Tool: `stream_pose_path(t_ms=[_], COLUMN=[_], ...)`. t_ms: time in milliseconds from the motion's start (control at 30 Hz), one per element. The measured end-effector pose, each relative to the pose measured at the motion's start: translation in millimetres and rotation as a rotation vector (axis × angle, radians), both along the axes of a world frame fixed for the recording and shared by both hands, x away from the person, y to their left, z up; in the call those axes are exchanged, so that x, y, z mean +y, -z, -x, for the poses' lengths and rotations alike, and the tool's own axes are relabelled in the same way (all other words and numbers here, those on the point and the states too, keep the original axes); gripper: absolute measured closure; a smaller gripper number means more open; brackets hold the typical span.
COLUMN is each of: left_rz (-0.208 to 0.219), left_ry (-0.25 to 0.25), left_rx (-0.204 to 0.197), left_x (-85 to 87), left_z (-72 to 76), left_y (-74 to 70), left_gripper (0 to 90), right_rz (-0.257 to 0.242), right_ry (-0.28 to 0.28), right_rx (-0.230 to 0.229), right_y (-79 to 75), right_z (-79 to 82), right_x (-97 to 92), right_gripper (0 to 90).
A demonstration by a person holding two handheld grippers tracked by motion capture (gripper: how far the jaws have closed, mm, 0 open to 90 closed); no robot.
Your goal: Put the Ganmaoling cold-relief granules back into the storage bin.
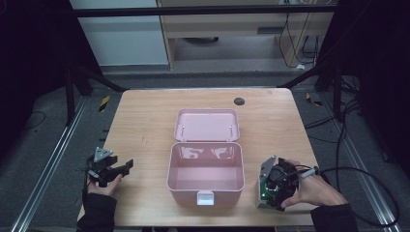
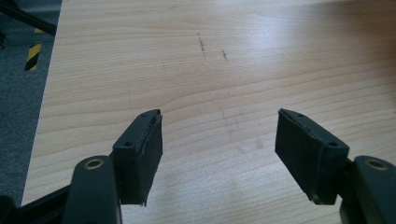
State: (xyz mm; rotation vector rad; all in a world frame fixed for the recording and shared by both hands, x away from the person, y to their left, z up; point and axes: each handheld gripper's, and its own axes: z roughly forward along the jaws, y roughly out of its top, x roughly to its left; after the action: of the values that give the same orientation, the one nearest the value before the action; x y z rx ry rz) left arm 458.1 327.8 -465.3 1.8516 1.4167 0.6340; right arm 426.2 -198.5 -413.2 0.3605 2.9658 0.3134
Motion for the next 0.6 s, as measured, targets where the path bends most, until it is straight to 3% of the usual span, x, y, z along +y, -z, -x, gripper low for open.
stream_pose_path(t_ms=[300, 600], left_rz=[-0.001, -0.002], left_ry=[-0.001, 0.0], left_rx=[-0.001, -0.001], left_x=[0.0, 0.0], left_z=[0.0, 0.0], left_y=[0.1, 0.1], left_gripper=[31.7, 31.7], right_rz=[0.009, 0.01], right_ry=[-0.001, -0.006], right_rx=[0.026, 0.028], right_y=[14.2, 16.3], right_z=[-2.5, -5.0], right_x=[1.7, 1.8], right_gripper=[7.2, 11.1])
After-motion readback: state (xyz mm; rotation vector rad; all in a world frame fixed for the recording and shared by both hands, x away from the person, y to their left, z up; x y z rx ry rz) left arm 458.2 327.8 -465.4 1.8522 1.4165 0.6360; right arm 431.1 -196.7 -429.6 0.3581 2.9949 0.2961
